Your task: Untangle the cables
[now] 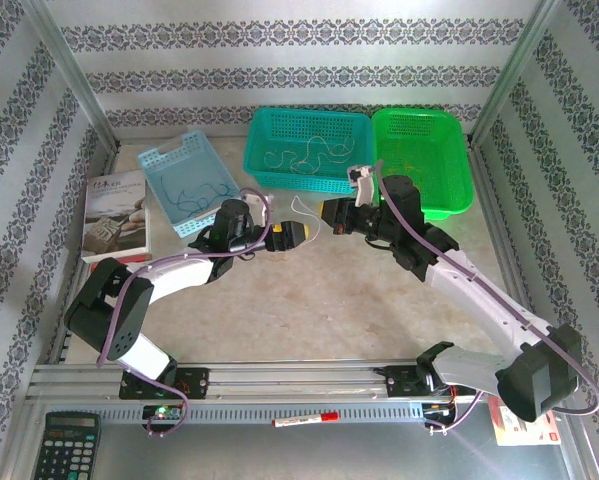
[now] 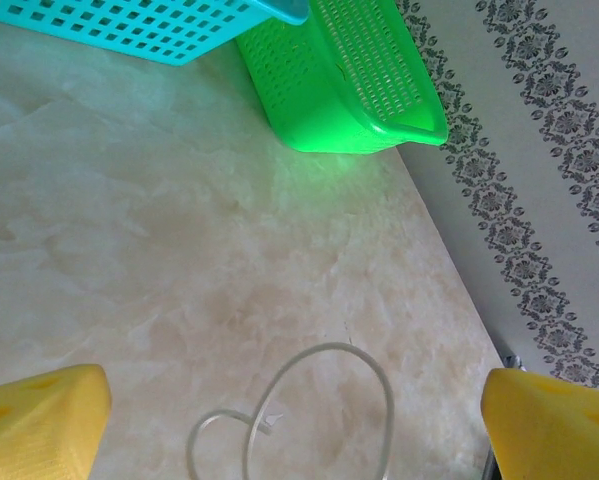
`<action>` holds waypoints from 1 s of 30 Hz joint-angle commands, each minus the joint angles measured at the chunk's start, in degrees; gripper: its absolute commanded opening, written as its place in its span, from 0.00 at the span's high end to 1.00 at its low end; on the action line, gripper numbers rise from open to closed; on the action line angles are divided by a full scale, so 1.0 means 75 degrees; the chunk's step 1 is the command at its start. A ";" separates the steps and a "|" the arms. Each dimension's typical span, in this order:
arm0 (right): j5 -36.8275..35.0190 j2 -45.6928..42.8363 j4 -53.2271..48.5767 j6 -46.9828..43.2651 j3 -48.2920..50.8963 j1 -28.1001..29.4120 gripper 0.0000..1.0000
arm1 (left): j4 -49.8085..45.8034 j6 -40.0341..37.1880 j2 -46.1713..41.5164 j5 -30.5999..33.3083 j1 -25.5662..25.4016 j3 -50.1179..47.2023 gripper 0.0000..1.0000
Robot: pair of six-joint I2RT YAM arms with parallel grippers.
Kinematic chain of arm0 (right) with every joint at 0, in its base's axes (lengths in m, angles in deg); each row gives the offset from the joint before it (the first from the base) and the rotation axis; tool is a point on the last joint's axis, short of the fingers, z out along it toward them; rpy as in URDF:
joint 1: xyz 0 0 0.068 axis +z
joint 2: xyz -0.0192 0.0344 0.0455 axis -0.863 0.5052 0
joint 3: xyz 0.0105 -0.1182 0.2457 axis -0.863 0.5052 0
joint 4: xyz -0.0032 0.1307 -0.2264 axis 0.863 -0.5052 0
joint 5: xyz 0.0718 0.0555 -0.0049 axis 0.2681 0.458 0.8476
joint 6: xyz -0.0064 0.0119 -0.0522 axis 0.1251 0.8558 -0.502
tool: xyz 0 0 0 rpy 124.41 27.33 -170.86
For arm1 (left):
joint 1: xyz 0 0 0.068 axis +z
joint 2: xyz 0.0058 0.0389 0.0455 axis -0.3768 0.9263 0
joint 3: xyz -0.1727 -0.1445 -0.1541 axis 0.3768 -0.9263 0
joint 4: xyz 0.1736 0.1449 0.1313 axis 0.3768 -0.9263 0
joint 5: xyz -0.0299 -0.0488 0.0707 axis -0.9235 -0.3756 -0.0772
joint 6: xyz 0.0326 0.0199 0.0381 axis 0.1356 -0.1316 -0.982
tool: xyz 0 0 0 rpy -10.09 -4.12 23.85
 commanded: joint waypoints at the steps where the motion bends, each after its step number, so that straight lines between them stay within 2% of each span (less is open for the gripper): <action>1: 0.0092 -0.0150 0.0073 0.0038 -0.0293 0.0086 1.00 | 0.0395 -0.0065 0.0120 -0.0170 -0.0114 0.0171 0.15; 5: 0.0096 -0.0189 0.0041 0.0022 -0.0346 0.0074 1.00 | 0.0451 -0.0077 0.0195 -0.0256 -0.0110 0.0143 0.30; 11: 0.0085 -0.0235 -0.0018 -0.0020 -0.0380 0.0010 1.00 | 0.0503 -0.0098 0.0118 -0.0135 -0.0109 0.0027 0.68; 15: 0.0089 -0.0321 -0.0095 -0.0076 -0.0331 -0.0303 1.00 | 0.0370 -0.0204 -0.0029 0.0053 -0.0092 -0.0039 0.84; 19: 0.0082 -0.0594 -0.0064 -0.0010 -0.0047 -0.1133 1.00 | 0.0208 -0.0270 -0.0189 0.0326 -0.0037 -0.0163 0.90; 24: -0.0063 -0.1094 0.0086 0.0309 0.0472 -0.2637 1.00 | 0.0143 -0.0300 -0.0370 0.0378 0.0082 -0.0389 0.95; 27: -0.0360 -0.1359 0.0038 0.0433 0.0721 -0.3291 1.00 | 0.0120 -0.0280 -0.0500 0.0441 0.0170 -0.0526 1.00; 30: -0.0843 -0.1617 0.0023 0.0685 0.1051 -0.3777 1.00 | 0.0071 -0.0253 -0.0648 0.0639 0.0252 -0.0632 1.00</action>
